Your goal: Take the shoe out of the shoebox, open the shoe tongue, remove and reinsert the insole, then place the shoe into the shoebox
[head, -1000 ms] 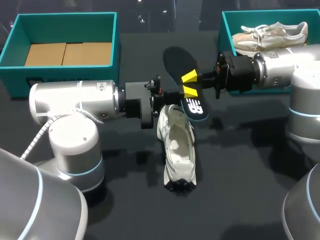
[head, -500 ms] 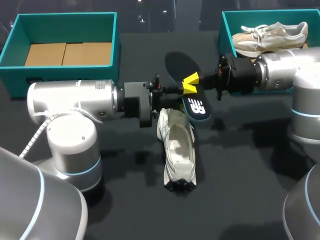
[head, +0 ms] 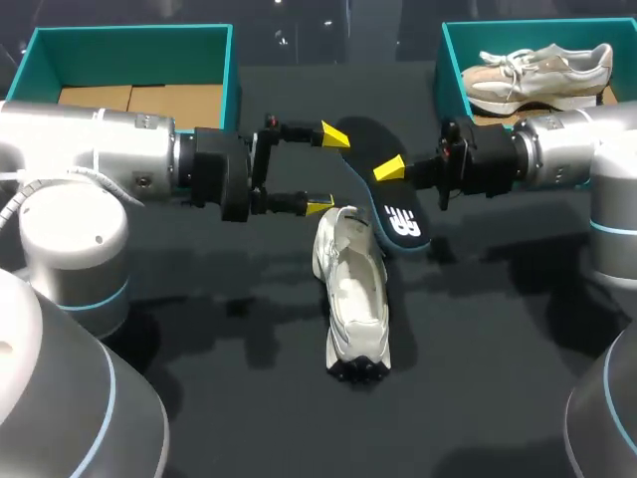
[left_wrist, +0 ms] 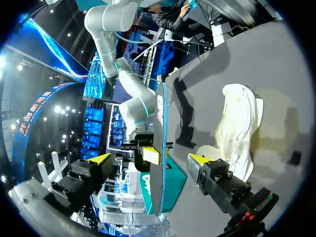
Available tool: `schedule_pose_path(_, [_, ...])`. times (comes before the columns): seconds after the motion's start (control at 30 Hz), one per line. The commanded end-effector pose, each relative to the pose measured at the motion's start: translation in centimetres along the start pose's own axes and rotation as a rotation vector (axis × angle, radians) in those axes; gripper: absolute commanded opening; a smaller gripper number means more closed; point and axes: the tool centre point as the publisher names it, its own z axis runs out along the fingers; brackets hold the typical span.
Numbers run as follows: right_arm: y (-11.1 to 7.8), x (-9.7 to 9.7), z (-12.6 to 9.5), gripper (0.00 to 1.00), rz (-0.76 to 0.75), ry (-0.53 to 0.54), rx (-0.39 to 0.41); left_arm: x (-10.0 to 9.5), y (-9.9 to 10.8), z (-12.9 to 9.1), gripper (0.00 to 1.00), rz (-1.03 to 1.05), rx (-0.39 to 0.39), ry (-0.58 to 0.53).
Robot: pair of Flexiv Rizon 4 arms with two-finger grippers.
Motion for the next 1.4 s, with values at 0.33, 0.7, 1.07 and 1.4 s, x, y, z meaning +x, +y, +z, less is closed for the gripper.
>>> schedule_pose_path(0.33, [0.1, -0.6, 0.5, 0.00, -0.048, 0.031, 0.003, -2.2, 1.7, -2.0, 1.00, -0.017, -0.029, 0.148])
schedule_pose_path(0.7, [-0.6, -0.5, 1.4, 0.00, -0.090, 0.022, 0.002, -3.6, 3.6, -2.6, 1.00, -0.041, -0.084, 0.395])
schedule_pose_path(1.07, [-0.6, -0.5, 1.4, 0.00, -0.090, 0.022, 0.002, -5.2, 4.4, -2.1, 1.00, -0.063, -0.082, 0.481])
schedule_pose_path(1.4, [-0.6, -0.5, 1.4, 0.00, -0.090, 0.022, 0.002, -8.5, 4.8, -0.4, 1.00, -0.087, -0.063, 0.822])
